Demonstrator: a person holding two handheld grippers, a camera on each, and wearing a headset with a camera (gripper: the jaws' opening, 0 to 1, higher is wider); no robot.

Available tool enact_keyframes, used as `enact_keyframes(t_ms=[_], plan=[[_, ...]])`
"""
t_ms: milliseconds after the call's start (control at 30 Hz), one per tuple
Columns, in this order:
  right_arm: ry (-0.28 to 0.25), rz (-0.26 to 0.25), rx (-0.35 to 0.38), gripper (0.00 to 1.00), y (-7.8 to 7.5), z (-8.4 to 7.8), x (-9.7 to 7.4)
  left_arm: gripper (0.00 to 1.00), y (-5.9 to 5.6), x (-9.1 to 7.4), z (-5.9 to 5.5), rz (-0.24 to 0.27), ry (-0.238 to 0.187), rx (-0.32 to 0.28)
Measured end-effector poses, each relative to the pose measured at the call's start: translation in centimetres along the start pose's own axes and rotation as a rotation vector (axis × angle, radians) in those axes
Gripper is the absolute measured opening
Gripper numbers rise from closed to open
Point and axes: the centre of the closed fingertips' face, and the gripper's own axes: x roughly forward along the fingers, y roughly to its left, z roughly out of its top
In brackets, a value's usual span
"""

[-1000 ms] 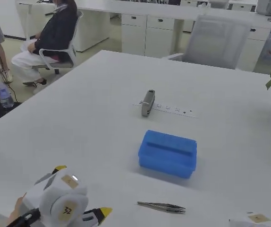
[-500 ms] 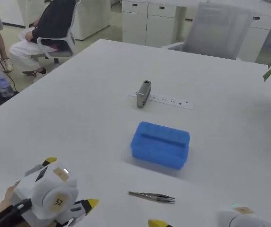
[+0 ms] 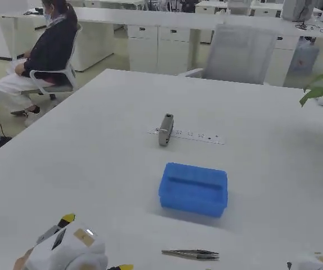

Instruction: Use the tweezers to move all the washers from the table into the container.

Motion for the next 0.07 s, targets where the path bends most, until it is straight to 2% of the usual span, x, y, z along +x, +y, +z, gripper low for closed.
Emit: enact_keyframes(t_ms=[67], plan=[[-0.01, -0.007, -0.021, 0.99, 0.37, 0.36, -0.29, 0.93, -0.22, 0.06, 0.13, -0.011, -0.006, 0.0]])
